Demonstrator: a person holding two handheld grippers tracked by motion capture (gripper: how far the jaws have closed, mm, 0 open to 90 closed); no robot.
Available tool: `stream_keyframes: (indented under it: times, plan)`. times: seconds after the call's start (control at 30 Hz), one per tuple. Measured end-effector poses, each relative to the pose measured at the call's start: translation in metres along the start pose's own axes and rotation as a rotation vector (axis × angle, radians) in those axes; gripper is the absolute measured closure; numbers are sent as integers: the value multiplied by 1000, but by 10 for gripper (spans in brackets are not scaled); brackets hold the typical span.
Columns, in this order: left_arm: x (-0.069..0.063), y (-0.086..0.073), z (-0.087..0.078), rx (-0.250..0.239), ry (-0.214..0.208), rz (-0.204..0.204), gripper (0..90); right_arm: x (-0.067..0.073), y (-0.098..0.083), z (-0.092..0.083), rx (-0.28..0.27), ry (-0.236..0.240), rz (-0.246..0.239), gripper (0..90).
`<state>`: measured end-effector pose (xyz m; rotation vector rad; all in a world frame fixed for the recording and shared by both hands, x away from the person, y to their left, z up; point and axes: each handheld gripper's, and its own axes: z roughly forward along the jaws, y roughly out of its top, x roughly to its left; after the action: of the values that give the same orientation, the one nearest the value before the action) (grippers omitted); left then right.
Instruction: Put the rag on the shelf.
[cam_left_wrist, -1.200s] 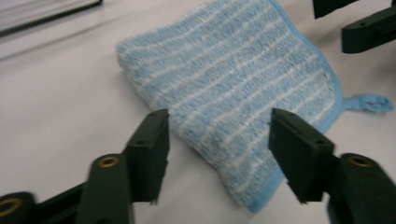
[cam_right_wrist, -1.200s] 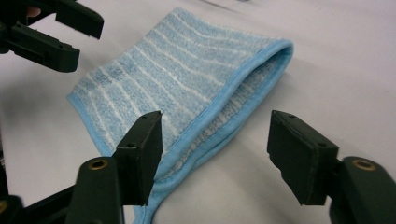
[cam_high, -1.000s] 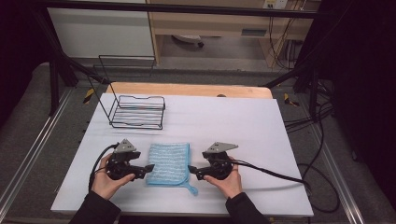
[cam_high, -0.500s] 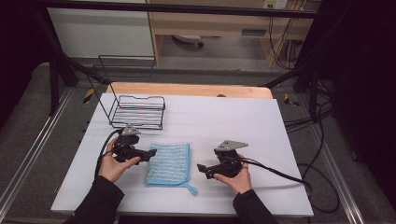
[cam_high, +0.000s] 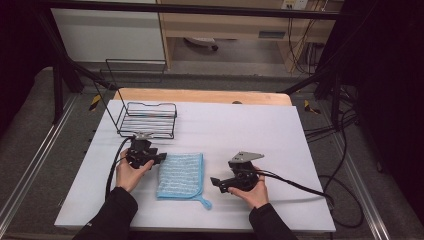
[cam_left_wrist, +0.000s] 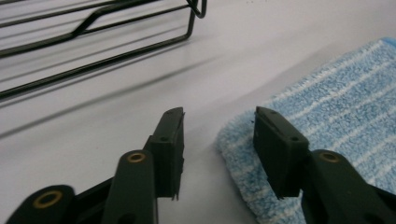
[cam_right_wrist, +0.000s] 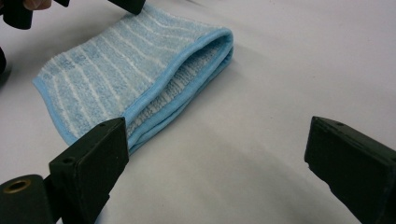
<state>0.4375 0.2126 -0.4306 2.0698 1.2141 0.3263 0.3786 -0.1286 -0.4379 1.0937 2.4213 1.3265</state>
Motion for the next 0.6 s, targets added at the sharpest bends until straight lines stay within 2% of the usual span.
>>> stream_keyframes:
  times: [0.23,0.4,0.6]
  plan:
    - [-2,-3,7,33,-8,21,666,0,-1,2,13,8,1,70]
    - [-3,-4,9,40,-31,3,737,0,-1,3,15,13,8,70]
    - [-3,-6,10,33,-39,-5,776,-2,2,3,-5,11,26,70]
